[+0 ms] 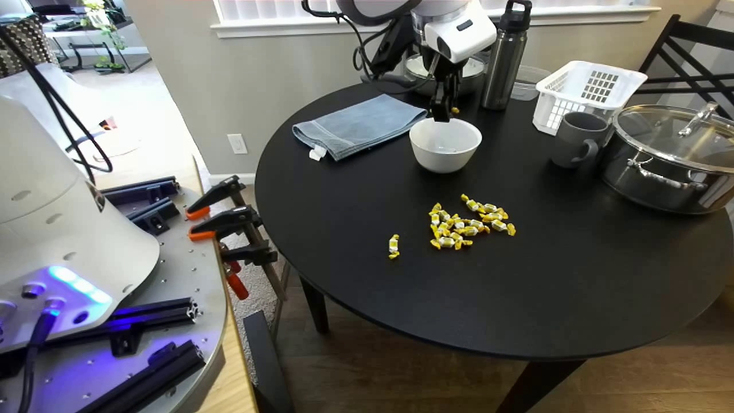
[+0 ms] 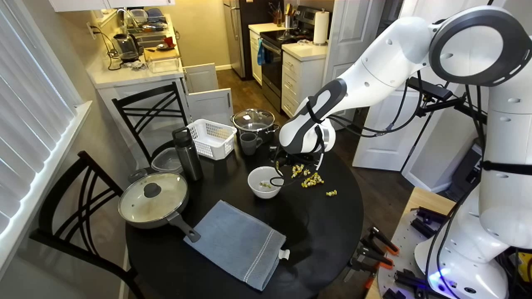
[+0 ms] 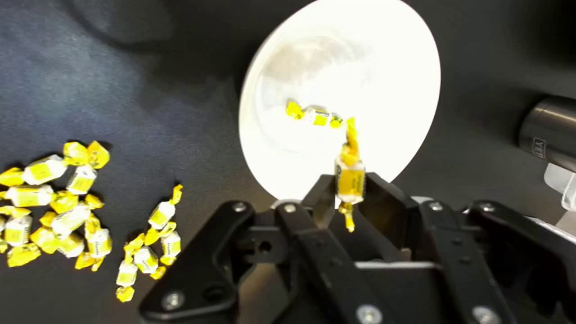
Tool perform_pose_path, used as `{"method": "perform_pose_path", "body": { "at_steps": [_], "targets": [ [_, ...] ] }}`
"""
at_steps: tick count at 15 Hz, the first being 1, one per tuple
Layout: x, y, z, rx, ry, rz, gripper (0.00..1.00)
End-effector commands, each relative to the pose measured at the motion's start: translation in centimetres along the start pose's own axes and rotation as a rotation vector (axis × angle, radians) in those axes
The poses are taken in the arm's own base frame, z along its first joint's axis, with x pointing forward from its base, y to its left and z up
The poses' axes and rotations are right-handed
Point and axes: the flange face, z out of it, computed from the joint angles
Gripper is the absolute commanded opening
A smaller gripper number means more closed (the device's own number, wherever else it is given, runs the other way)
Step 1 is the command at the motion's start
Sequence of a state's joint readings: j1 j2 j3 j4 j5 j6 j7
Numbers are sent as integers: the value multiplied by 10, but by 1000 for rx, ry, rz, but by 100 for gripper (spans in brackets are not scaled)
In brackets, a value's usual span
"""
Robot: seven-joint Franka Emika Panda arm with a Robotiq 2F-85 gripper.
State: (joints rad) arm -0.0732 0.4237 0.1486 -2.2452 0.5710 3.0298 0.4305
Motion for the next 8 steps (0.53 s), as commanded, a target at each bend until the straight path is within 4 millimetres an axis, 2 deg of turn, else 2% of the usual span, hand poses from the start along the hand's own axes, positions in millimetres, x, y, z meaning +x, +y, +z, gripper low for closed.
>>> {"method": "perform_pose_path", "body": {
  "at_steps": [1,5,8],
  "targets": [
    [1,-8,14,37,12,-12,50],
    [1,-3,11,43,-19,-20,73],
    [14,9,-13,23,-1,-42,92]
  ]
}}
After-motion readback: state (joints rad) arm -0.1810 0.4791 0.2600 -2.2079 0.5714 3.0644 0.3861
